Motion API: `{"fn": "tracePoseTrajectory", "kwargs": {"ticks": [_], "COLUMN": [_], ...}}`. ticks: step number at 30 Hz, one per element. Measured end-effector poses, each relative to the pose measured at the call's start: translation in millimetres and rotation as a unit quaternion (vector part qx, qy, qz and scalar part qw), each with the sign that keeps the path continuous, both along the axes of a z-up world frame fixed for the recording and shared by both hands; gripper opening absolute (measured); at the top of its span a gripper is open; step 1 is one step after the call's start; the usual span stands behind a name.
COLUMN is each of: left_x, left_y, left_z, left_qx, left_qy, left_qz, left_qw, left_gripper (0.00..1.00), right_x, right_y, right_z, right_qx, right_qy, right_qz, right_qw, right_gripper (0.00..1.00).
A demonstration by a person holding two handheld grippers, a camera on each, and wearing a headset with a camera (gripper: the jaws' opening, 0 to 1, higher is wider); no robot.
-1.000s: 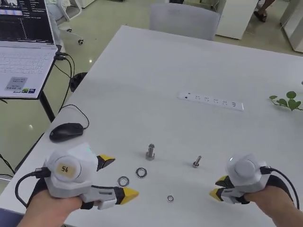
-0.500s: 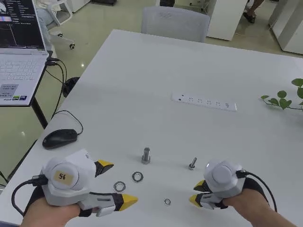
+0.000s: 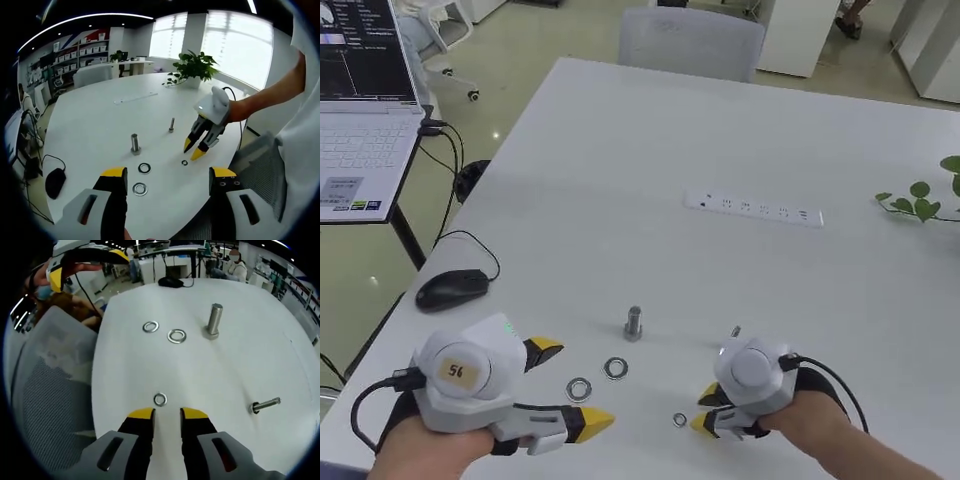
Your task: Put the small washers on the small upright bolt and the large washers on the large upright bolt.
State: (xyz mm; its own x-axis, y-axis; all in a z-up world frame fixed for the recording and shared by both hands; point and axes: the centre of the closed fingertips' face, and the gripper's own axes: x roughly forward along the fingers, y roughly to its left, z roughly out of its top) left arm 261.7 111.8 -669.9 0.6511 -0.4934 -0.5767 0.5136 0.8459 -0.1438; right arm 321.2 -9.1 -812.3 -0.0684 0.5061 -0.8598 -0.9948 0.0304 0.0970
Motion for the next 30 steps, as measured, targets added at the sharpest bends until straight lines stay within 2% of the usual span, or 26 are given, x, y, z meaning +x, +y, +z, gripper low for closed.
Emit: {"fn": "tracePoseTrajectory", "kwargs": {"ticks": [8, 15, 25, 30], "left_x": [0.2, 0.5, -1.8, -0.1], "left_y": [2.3, 3.7, 4.5, 2.1], "left_z": [1.0, 1.4, 0.8, 0.4], "left_qx": [0.002, 0.001, 0.000, -0.001], "left_qy": [0.000, -0.002, -0.001, -0.002], "left_qz": [0.002, 0.006, 0.010, 0.009], "left_qw": [1.0000, 1.0000, 1.0000, 1.0000], "left_gripper": [0.66, 0.66, 0.66, 0.65], "right_x": [-5.4, -11.3, -9.1, -8.3], "right_y": [8.6, 13.2, 15.4, 15.4], "right_z": [-5.9, -9.0, -11.2, -11.4], "right_qx": [-0.011, -0.027, -0.039, -0.034], "right_qy": [-0.005, -0.011, -0.044, -0.049], "right_qz": [0.034, 0.074, 0.116, 0.123], "right_qw": [0.9993, 0.9968, 0.9916, 0.9907], "right_gripper": [0.20, 0.19, 0.16, 0.15]}}
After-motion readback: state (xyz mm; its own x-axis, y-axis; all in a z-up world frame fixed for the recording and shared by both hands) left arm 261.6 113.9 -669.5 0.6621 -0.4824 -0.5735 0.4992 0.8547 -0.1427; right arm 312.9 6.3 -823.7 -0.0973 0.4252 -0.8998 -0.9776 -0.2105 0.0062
